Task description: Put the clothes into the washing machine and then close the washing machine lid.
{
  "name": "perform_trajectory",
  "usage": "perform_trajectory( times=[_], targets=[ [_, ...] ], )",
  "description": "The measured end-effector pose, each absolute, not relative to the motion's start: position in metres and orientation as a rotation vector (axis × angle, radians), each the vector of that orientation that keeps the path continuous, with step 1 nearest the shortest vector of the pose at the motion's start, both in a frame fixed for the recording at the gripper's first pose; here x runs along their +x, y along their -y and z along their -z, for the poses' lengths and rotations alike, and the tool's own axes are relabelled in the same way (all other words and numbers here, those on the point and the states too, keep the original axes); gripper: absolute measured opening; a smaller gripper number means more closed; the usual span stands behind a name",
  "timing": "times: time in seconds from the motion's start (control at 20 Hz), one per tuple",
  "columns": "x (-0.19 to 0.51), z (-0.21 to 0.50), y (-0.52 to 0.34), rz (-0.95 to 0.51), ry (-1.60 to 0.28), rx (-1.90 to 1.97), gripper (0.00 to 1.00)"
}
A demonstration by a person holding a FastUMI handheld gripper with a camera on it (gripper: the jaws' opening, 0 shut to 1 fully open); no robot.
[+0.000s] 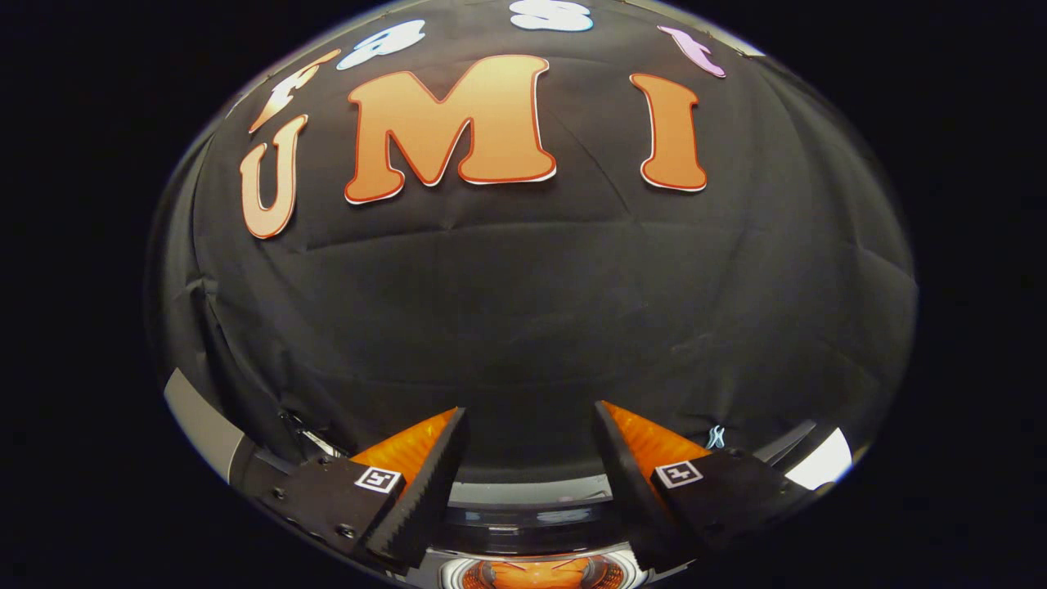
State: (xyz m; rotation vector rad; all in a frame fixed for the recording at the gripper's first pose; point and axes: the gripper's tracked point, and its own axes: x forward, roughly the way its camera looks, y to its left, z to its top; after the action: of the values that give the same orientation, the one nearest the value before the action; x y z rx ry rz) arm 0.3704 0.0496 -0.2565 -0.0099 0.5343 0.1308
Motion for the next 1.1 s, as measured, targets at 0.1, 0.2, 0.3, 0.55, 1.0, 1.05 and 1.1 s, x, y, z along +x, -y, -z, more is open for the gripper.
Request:
perform_trajectory(
  times=[0.1, 0.2, 0.3, 0.55, 1.0, 1.05, 1.1],
  targets=[
    [0.369, 0.258, -0.049, -0.132, -0.537, -0.009, 0.97],
    [0.364, 0.256, -0.049, -0.131, -0.535, -0.012, 0.97],
    [0.357, 0.253, -0.048, -0.134, -0.520, -0.011, 0.97],
    [0.337, 0.250, -0.046, -0.141, -0.498, -0.015, 0.97],
    [0.287, 0.248, -0.040, -0.143, -0.460, -0.026, 0.97],
    [0.284, 0.249, -0.041, -0.143, -0.459, -0.028, 0.97],
    [0.279, 0.249, -0.040, -0.143, -0.458, -0.029, 0.97]
  ],
)
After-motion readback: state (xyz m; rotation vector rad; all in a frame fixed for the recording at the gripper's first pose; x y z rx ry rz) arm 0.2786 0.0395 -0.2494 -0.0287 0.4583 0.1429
